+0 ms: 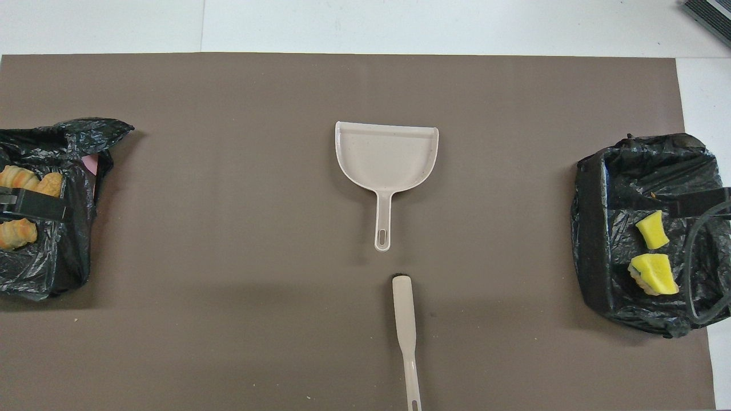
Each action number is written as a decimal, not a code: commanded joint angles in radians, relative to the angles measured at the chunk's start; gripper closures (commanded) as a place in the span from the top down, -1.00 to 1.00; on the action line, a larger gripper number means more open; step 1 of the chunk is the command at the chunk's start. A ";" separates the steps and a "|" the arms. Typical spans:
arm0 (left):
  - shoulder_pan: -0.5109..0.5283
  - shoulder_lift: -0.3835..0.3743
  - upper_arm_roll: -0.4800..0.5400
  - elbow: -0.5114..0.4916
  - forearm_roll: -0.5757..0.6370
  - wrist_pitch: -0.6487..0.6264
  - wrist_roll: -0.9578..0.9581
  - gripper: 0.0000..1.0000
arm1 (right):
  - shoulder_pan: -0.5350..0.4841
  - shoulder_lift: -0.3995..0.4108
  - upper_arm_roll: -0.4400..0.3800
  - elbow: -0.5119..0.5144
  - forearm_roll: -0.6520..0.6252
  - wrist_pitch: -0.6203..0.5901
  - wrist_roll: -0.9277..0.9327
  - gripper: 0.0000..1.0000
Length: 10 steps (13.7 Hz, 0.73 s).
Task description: Sweep and dump trash in bin
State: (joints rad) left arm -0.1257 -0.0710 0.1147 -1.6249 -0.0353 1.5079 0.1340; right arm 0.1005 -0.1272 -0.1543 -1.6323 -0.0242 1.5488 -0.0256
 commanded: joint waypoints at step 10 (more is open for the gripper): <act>-0.011 0.000 0.000 0.010 0.037 -0.026 -0.017 1.00 | -0.004 -0.025 -0.001 -0.027 0.015 0.002 0.004 1.00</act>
State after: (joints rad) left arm -0.1262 -0.0703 0.1123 -1.6249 -0.0173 1.4993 0.1319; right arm 0.1005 -0.1272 -0.1543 -1.6324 -0.0242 1.5487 -0.0256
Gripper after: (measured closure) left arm 0.000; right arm 0.000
